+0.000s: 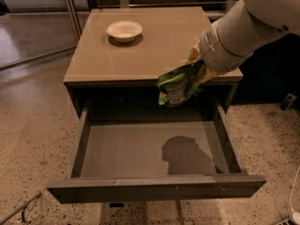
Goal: Pick green rice chip bag from top drawer and place on counter
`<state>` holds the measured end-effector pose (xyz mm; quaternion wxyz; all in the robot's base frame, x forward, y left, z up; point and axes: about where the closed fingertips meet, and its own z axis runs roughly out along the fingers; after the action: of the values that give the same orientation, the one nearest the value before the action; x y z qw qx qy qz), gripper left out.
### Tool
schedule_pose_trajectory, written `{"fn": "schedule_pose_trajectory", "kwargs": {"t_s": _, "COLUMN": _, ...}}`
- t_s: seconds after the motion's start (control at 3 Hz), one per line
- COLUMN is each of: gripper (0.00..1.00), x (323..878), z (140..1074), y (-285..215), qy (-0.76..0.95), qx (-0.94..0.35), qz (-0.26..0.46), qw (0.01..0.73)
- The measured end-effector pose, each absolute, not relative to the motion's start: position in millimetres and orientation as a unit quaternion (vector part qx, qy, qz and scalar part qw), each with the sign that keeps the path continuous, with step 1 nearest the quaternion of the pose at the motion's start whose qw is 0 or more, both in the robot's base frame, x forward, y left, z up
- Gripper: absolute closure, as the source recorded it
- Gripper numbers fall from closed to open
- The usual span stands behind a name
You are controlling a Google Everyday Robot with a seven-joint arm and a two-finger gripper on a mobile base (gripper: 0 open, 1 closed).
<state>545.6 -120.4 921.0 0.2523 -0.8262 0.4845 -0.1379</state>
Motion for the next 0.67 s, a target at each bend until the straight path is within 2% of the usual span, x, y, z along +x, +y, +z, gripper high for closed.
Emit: {"fn": "schedule_pose_trajectory", "kwargs": {"t_s": 0.67, "gripper": 1.0, "x": 600.3, "z": 927.4, "y": -132.4, "qy": 0.479, "qx": -0.824, "qz": -0.146, "qw": 0.265}}
